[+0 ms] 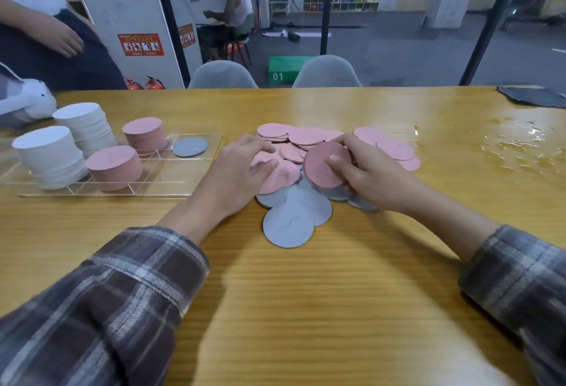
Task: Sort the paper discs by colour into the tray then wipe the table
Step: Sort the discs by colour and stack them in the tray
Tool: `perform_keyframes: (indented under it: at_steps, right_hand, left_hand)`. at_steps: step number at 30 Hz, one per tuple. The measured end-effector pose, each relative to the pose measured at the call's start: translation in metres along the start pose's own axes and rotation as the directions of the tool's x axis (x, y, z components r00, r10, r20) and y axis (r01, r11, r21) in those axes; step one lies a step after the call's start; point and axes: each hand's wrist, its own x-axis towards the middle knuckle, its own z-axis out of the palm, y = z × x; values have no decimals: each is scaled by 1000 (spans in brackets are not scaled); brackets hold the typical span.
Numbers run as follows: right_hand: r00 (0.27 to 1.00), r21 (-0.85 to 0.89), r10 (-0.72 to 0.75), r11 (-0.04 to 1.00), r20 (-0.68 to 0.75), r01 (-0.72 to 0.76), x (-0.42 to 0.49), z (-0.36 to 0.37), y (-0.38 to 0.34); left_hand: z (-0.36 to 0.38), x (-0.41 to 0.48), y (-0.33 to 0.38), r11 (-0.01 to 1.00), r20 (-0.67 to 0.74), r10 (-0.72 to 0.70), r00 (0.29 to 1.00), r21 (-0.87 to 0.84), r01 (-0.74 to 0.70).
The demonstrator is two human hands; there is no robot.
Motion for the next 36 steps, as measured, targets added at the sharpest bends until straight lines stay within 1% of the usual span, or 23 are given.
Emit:
perform_keyframes:
  at_steps: [7,10,12,14,16,19,23,26,28,32,36]
  right_hand:
    - [991,-17,-63,998,-118,62,22,19,-9]
    - [988,2,-72,997,-139,73,25,26,-8]
    - [985,-7,-85,996,-150,85,25,28,-8]
    - [984,-13,-89,996,-153,89,21,29,-6]
    - [985,-16,-80,997,-153,78,18,30,-3]
    - [984,-25,-81,997,-160,78,16,30,0]
    - [983,-43,-87,996,-164,81,16,32,1]
    - [983,-26,-78,997,-167,74,17,32,1]
    - [982,3,-69,998,-174,70,17,32,0]
    - [981,16,-71,997,-181,75,17,34,0]
    - [981,39,-62,997,-182,70,17,36,1]
  left_hand:
    - [-7,-8,-14,983,130,-177,976,83,167]
    - [-12,-7,-11,985,59,-165,985,70,160]
    - [-15,-6,-7,985,30,-173,985,25,172]
    - [-15,-6,-5,987,49,-159,986,-28,161]
    - [-14,-5,-3,990,76,-130,989,-46,134]
    - [-15,-4,-4,985,91,-146,985,-78,153]
    - [-16,-5,-9,979,149,-185,971,-56,195]
    - [-18,-4,-9,973,145,-208,967,-73,220]
    - [-20,-4,-7,975,137,-200,970,-74,211]
    - [-19,-3,-7,982,80,-173,982,-62,178]
    - [-17,-3,-7,978,49,-191,980,-79,195]
